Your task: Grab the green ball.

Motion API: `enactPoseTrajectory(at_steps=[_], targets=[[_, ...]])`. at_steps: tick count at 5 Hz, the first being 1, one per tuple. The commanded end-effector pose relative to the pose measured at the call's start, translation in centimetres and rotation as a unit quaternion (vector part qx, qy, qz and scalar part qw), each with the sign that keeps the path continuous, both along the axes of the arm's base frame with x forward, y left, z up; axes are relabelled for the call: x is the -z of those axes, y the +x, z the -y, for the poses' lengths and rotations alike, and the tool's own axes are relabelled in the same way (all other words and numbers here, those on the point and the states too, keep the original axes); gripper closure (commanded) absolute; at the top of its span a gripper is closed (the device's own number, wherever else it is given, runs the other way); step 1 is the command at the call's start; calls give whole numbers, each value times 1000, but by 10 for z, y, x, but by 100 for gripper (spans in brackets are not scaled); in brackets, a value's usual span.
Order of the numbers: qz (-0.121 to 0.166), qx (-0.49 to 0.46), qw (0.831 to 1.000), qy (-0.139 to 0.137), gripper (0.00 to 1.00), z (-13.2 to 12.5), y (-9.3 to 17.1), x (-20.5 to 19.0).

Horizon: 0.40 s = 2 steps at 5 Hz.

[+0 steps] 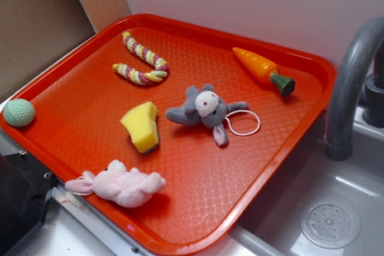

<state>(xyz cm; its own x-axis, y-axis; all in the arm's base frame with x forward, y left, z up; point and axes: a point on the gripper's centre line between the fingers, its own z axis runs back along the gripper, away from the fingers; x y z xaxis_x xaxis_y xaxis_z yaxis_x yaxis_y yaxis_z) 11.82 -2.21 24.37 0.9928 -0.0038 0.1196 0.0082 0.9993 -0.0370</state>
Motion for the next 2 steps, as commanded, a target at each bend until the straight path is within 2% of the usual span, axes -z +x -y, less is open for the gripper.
enactPoseTrajectory(at_steps=[1, 2], targets=[[0, 0, 1000, 0, 0, 0, 0, 0], [1, 64, 997, 47, 0, -17, -5, 6]])
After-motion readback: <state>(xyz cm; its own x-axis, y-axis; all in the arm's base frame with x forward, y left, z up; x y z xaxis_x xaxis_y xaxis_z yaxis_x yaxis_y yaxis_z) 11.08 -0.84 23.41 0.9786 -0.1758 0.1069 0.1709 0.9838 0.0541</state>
